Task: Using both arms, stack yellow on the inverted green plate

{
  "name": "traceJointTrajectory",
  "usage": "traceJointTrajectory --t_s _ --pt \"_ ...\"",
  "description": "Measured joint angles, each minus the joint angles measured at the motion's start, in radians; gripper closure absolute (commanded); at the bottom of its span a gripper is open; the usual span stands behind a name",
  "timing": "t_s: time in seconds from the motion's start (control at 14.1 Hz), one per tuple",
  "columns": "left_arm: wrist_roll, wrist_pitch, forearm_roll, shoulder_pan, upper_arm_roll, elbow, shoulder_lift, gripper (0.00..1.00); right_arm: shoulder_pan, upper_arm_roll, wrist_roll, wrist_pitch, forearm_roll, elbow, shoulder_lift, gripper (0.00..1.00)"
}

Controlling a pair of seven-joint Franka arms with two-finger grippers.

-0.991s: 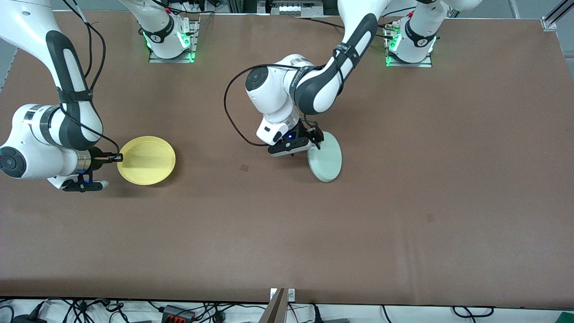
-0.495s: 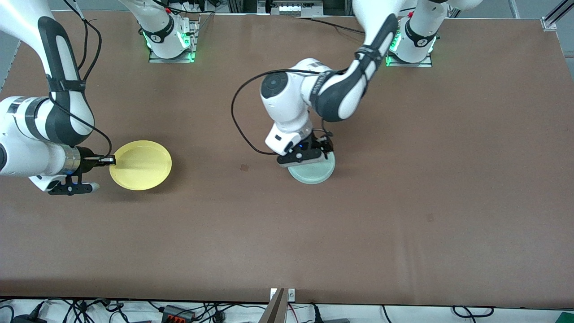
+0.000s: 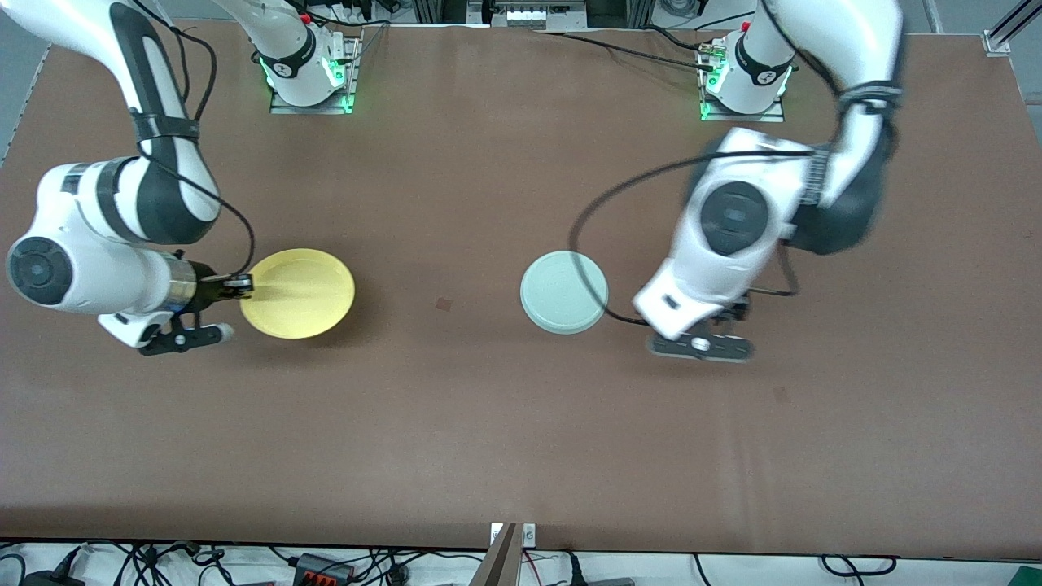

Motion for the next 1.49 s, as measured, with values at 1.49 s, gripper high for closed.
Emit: traceJointTrajectory --t_s 1.49 --pt "0.195 -0.106 -0.091 0.302 -0.001 -0.211 -0.397 0.0 0.54 0.011 0.615 0.295 0.382 0.128 0.297 1.0"
